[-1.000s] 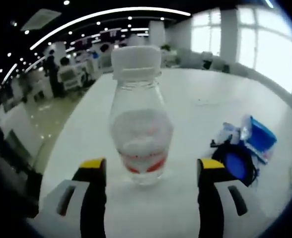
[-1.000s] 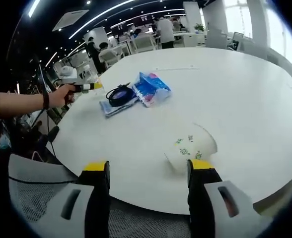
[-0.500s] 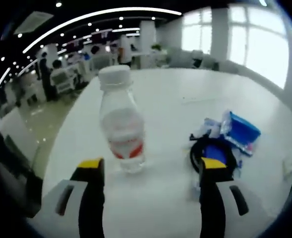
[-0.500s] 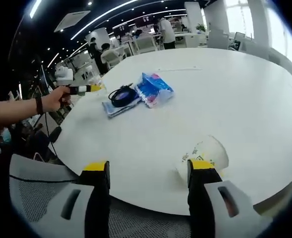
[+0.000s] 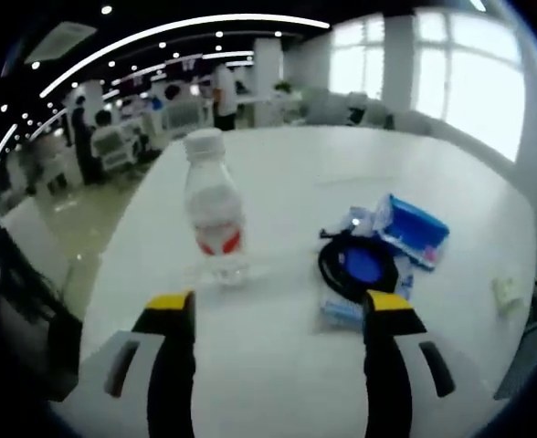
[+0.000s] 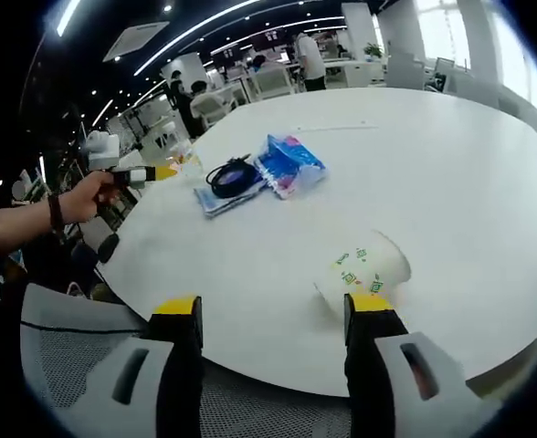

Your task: Arrange the tabletop items into an orderly group along one side of the table until the central work area is clear of visible clutter.

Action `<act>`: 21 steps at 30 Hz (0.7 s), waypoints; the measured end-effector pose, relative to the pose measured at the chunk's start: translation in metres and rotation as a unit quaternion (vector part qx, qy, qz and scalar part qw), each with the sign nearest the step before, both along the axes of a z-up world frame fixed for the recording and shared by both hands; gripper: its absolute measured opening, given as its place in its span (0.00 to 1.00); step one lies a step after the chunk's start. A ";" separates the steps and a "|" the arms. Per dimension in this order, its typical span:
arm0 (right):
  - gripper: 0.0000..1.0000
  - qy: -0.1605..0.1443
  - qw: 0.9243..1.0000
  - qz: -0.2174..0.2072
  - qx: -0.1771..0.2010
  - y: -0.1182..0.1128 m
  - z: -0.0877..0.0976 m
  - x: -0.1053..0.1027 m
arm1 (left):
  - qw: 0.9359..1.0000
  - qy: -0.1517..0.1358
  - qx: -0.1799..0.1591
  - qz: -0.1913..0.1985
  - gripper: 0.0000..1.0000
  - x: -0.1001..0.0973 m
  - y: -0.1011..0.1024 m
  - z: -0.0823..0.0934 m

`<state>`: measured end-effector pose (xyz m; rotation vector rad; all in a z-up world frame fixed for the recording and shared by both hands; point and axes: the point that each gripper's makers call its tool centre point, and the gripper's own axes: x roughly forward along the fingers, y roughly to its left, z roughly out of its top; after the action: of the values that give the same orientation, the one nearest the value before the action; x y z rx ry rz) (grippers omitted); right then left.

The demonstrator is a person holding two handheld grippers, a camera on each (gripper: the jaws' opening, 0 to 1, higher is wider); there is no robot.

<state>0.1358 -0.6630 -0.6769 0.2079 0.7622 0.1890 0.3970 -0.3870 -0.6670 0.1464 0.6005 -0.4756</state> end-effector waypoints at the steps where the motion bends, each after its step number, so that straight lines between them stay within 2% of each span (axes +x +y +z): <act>1: 0.62 -0.001 1.000 0.000 0.001 0.000 0.000 0.000 | 1.000 -0.001 -0.001 -0.001 0.72 -0.003 -0.001 0.001; 3: 0.62 -0.005 1.000 -0.001 0.004 0.000 0.002 0.001 | 1.000 -0.001 0.012 -0.016 0.73 -0.013 -0.004 0.000; 8: 0.62 -0.007 1.000 0.001 0.009 0.002 0.003 0.001 | 1.000 -0.004 0.003 -0.010 0.73 -0.028 -0.003 0.006; 16: 0.62 -0.010 1.000 0.004 0.014 0.004 0.003 0.001 | 1.000 -0.007 -0.006 0.004 0.73 -0.042 0.004 0.011; 21: 0.62 -0.010 1.000 0.007 0.018 0.006 0.003 0.001 | 1.000 -0.006 0.002 -0.008 0.75 -0.052 0.003 0.008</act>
<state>0.1367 -0.6566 -0.6738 0.2351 0.7405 0.2173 0.3453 -0.3836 -0.6589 0.1573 0.5882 -0.4897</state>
